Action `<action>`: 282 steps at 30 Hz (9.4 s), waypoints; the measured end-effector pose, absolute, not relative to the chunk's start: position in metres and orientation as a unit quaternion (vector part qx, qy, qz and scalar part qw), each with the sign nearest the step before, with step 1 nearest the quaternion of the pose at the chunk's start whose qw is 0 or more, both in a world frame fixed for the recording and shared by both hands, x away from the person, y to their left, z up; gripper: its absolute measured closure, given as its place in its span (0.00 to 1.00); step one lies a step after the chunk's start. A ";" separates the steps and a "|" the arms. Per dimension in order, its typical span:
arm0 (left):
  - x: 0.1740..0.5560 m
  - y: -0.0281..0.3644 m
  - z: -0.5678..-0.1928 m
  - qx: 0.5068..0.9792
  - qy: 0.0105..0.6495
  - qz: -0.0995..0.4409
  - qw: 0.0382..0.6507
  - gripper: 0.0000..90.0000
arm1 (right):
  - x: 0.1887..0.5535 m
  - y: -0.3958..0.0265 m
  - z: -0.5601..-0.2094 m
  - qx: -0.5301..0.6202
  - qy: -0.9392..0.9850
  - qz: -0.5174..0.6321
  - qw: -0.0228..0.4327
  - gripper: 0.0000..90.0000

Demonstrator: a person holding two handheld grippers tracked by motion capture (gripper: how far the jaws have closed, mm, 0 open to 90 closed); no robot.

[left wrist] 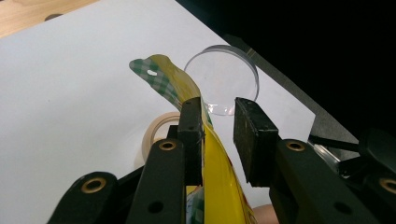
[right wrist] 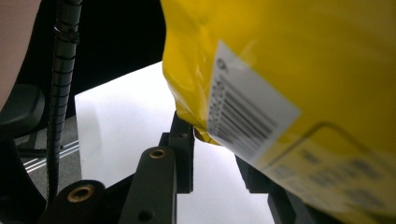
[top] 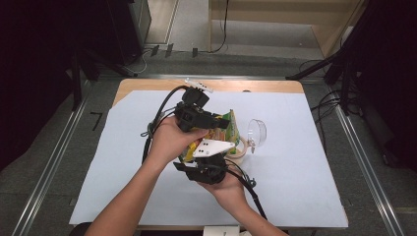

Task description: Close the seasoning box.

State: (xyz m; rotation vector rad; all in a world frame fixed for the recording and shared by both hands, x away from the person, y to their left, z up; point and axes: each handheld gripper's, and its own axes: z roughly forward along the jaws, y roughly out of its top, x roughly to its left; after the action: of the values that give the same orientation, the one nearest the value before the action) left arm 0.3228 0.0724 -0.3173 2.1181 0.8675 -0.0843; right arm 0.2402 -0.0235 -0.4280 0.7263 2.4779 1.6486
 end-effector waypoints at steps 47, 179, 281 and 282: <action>0.322 0.075 -0.319 0.841 0.347 -0.031 0.414 0.82 | 0.240 -0.024 -0.429 0.228 0.812 0.536 0.043 0.80; 0.335 0.075 -0.318 0.846 0.366 -0.060 0.383 0.83 | 0.246 -0.022 -0.423 0.237 0.818 0.524 0.026 0.79; 0.328 0.065 -0.312 0.857 0.344 -0.032 0.383 0.82 | 0.246 -0.023 -0.426 0.247 0.801 0.544 0.034 0.80; 0.328 0.065 -0.312 0.857 0.344 -0.031 0.382 0.82 | 0.246 -0.023 -0.426 0.247 0.801 0.544 0.034 0.80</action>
State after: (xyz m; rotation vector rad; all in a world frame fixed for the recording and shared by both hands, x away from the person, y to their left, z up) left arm 0.3277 0.0653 -0.3125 2.1866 0.8770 -0.0803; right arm 0.2458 -0.0234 -0.4261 0.7610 2.4637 1.6731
